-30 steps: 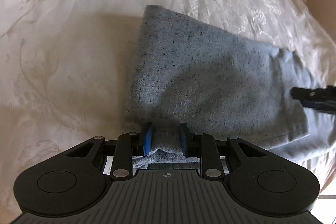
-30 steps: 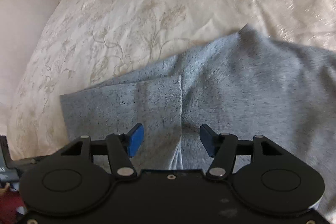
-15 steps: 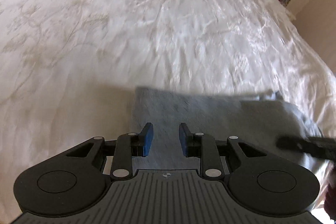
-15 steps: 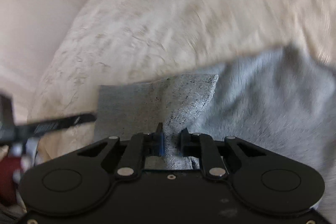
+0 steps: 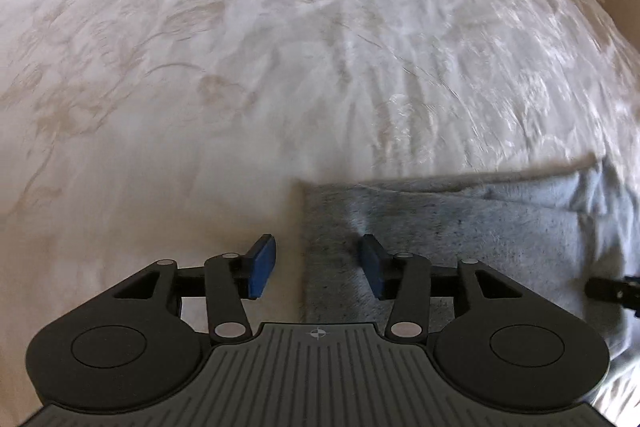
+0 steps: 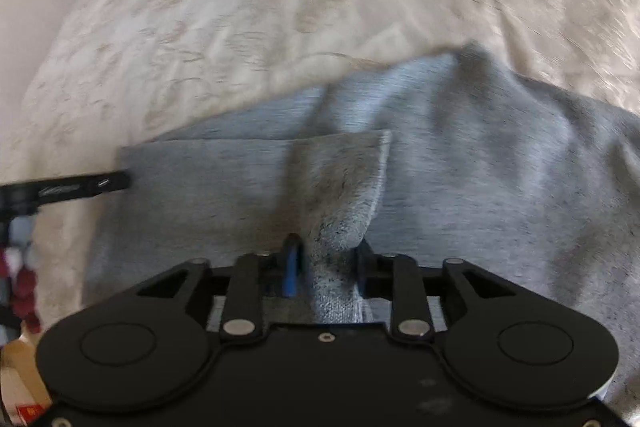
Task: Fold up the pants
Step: 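Open both tools and release the folded sweatpants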
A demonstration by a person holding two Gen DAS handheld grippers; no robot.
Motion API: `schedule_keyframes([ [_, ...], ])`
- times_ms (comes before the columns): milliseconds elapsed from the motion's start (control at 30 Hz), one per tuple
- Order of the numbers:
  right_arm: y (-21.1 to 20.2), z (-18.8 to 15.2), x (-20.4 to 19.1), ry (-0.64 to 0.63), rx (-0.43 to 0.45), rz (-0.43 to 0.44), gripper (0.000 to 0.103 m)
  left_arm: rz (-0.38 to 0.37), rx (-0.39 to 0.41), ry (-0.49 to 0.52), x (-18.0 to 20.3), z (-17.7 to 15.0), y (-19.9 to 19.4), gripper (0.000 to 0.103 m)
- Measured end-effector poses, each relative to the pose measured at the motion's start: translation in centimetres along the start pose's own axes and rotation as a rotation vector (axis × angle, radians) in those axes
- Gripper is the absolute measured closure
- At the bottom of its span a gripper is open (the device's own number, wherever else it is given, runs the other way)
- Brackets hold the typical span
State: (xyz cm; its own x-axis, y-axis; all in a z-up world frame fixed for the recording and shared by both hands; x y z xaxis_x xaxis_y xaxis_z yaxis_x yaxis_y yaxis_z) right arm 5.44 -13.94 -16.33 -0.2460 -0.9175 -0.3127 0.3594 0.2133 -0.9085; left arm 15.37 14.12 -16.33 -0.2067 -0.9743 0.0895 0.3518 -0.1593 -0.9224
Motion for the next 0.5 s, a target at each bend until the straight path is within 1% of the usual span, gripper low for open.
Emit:
schedule_keyframes([
  [33, -0.4, 0.2, 0.3, 0.002, 0.014, -0.009, 0.071, 0.014, 0.021, -0.004, 0.0, 0.2, -0.9, 0.059],
  [67, -1.3, 0.7, 0.5, -0.004, 0.05, -0.022, 0.07, 0.024, 0.057, 0.001, 0.1, 0.3, -2.0, 0.059],
  [100, -2.0, 1.1, 0.7, -0.012, 0.087, -0.031, 0.068, 0.018, 0.086, 0.006, 0.6, 0.6, -3.0, 0.059],
  [167, -3.2, 2.3, 1.1, 0.0, 0.146, -0.022, 0.068, -0.024, 0.127, 0.008, 1.6, 0.5, -4.5, 0.059],
  [200, -3.5, 3.0, 1.5, 0.017, 0.165, -0.021, 0.068, -0.051, 0.132, 0.011, 2.3, 0.2, -4.8, 0.059],
  [233, -3.5, 3.6, 1.9, 0.031, 0.174, -0.027, 0.069, -0.074, 0.129, 0.018, 2.9, -0.4, -5.0, 0.059],
  [267, -2.9, 4.3, 2.4, 0.039, 0.17, -0.04, 0.077, -0.089, 0.123, 0.027, 3.5, -0.9, -4.9, 0.059],
  [300, -2.1, 5.0, 2.6, 0.043, 0.164, -0.05, 0.09, -0.103, 0.109, 0.037, 4.2, -1.5, -4.6, 0.059],
  [333, -1.3, 5.6, 3.0, 0.045, 0.157, -0.059, 0.094, -0.111, 0.09, 0.046, 4.6, -2.2, -4.3, 0.059],
  [400, 0.3, 6.7, 3.6, 0.041, 0.144, -0.072, 0.095, -0.111, 0.035, 0.059, 4.9, -3.5, -3.3, 0.059],
  [500, 2.9, 8.3, 4.0, 0.011, 0.124, -0.131, 0.095, -0.097, -0.023, 0.084, 5.0, -5.1, -2.0, 0.059],
])
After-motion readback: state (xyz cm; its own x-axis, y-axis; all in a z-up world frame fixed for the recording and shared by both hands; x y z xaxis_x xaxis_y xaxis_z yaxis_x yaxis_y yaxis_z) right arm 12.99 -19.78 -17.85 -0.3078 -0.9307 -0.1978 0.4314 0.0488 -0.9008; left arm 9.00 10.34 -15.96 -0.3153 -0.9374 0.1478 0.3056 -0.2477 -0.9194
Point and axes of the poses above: each gripper's, at about its wrist camera, not at the fingertips, and y roughly the way its jaws point, x to its right, z to its top, the point moved 7 cm from there along y, roughly the way its jaws point, and after that the axes turned 7 degrees about y, right-handed, at the moved point
